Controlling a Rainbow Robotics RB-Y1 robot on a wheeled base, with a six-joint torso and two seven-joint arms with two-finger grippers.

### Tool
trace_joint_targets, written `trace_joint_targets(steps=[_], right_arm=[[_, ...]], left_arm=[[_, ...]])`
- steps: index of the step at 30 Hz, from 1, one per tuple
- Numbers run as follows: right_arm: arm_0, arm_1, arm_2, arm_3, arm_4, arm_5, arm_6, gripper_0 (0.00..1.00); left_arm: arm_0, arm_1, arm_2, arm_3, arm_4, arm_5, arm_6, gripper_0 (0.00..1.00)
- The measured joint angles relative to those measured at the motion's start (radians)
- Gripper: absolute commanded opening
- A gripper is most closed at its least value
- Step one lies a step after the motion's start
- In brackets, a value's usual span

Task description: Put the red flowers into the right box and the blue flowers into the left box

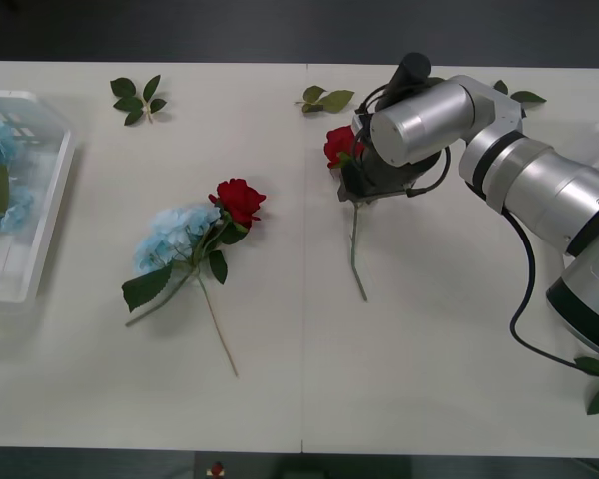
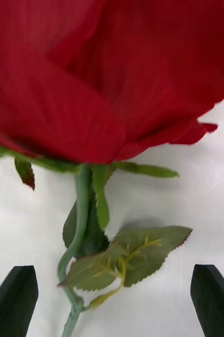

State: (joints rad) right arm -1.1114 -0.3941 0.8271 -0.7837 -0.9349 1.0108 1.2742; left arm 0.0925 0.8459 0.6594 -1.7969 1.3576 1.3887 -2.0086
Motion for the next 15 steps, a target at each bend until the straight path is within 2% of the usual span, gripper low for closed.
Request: trace_joint_targets(steps=[4, 7, 10, 11, 12, 14, 15], right_arm=[[0.000, 0.001, 0.054, 0.001, -0.002, -0.010, 0.000, 0.70], [0.000, 0.003, 0.065, 0.001, -0.004, -0.009, 0.000, 0.59], [0.000, 0.004, 0.059, 0.001, -0.004, -0.009, 0.000, 0.38], [0.000, 0.004, 0.055, 0.001, -0.004, -0.009, 0.000, 0.28], [0.000, 0.004, 0.050, 0.001, -0.005, -0.009, 0.000, 0.23], [0.000, 0.005, 0.043, 0.001, -0.007, -0.009, 0.000, 0.04], [0.000, 0.005, 0.040, 0.002, -0.010, -0.009, 0.000, 0.01]], left_arm=[[-0.026, 0.000, -0.103, -0.106, -0.034, 0.004, 0.243, 1.00], [-0.053, 0.000, -0.203, -0.176, -0.073, 0.004, 0.335, 1.00], [-0.083, 0.000, -0.312, -0.239, -0.143, 0.004, 0.461, 1.00], [-0.093, 0.000, -0.349, -0.259, -0.170, 0.004, 0.541, 1.00], [-0.102, 0.000, -0.382, -0.276, -0.195, 0.004, 0.631, 1.00], [-0.115, -0.003, -0.447, -0.311, -0.249, 0.004, 0.789, 1.00], [-0.120, -0.010, -0.473, -0.325, -0.274, 0.004, 0.836, 1.00]])
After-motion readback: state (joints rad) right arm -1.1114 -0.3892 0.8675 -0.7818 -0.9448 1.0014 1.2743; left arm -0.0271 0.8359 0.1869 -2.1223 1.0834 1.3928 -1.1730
